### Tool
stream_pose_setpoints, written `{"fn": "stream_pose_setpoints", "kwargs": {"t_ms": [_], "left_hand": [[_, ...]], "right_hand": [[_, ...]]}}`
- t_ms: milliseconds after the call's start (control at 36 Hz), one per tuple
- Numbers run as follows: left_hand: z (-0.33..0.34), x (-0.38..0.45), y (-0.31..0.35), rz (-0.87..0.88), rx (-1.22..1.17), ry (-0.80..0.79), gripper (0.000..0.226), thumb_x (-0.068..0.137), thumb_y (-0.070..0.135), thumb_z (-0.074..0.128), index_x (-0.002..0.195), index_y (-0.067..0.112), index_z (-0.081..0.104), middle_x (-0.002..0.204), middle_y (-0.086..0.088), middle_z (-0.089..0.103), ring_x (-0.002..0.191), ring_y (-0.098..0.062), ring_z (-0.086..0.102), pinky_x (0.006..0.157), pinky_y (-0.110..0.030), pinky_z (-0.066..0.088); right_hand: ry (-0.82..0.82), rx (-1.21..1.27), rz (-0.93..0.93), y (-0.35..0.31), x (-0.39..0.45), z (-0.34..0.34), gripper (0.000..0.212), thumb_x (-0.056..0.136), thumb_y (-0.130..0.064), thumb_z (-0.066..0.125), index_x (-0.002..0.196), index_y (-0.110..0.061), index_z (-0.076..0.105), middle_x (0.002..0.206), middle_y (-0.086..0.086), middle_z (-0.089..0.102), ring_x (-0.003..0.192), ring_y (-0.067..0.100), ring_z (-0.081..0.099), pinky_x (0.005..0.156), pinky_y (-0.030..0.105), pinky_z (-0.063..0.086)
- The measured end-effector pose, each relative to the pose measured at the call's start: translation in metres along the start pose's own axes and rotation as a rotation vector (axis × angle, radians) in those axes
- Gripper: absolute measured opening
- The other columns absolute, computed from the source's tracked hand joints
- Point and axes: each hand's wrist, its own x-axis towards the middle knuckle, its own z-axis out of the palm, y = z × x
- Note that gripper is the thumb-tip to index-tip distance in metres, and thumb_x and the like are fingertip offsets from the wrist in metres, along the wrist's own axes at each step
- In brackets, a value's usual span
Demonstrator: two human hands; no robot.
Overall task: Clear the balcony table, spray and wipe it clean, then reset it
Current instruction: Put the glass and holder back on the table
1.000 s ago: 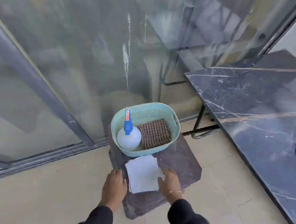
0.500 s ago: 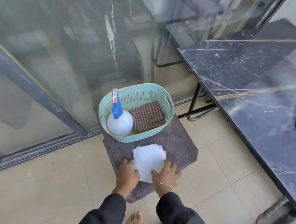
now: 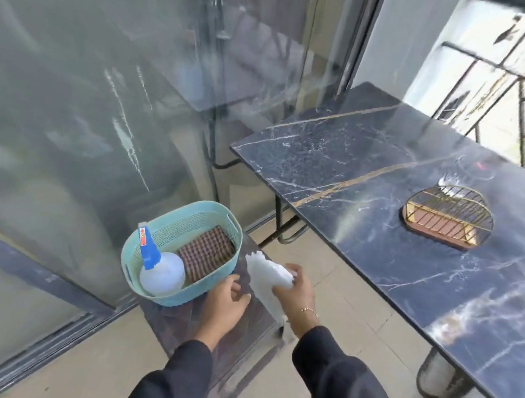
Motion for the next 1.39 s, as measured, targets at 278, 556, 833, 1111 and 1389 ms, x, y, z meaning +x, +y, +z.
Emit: {"fn": "stream_pose_setpoints", "kwargs": {"t_ms": [278,556,833,1111,1389], "left_hand": [[-0.036,0.002,0.158,0.258,-0.406,-0.176,0.064,0.07,-0.003,0.08,0.12,0.015,0.045,0.114,-0.005,0.059,0.098,-0.014,0.061,0.078,-0.022,0.05],[0.012,0.0,0.296,0.328,-0.641,-0.433,0.032,0.086,-0.013,0.053,0.118,-0.006,0.055,0.083,-0.004,0.073,0.064,-0.011,0.07,0.055,-0.021,0.055],[0.12,0.014,0.388,0.464,-0.438,-0.468,0.053,0.082,-0.015,0.053,0.128,0.011,0.046,0.115,-0.011,0.061,0.104,-0.025,0.058,0.075,-0.025,0.051],[0.18,0.062,0.393,0.538,-0.134,-0.268,0.058,0.08,-0.019,0.041,0.127,0.015,0.048,0.116,-0.004,0.057,0.118,-0.021,0.052,0.087,-0.023,0.042],[0.201,0.107,0.331,0.582,0.105,-0.172,0.052,0.062,0.036,0.059,0.113,0.039,0.056,0.102,0.001,0.066,0.096,-0.018,0.064,0.079,-0.038,0.055]], "right_hand": [[-0.089,-0.149,-0.364,-0.137,-0.03,-0.113,0.042,0.075,0.001,0.064,0.113,-0.014,0.059,0.1,0.001,0.058,0.078,0.009,0.052,0.052,0.002,0.04],[0.042,0.341,-0.394,-0.166,-0.044,-0.248,0.035,0.077,0.012,0.065,0.106,-0.003,0.053,0.097,0.009,0.066,0.084,0.024,0.065,0.075,0.038,0.056],[0.266,0.428,-0.371,-0.139,0.011,-0.349,0.045,0.069,0.013,0.062,0.111,0.0,0.053,0.106,0.018,0.064,0.082,0.025,0.063,0.055,0.023,0.053],[0.289,0.445,-0.316,-0.103,0.084,-0.366,0.032,0.075,0.015,0.061,0.098,-0.007,0.062,0.092,0.006,0.069,0.083,0.02,0.064,0.07,0.023,0.055],[0.162,0.328,-0.234,-0.064,0.109,-0.357,0.024,0.08,0.007,0.061,0.09,-0.014,0.065,0.087,-0.003,0.071,0.079,0.009,0.065,0.069,0.013,0.052]]}}
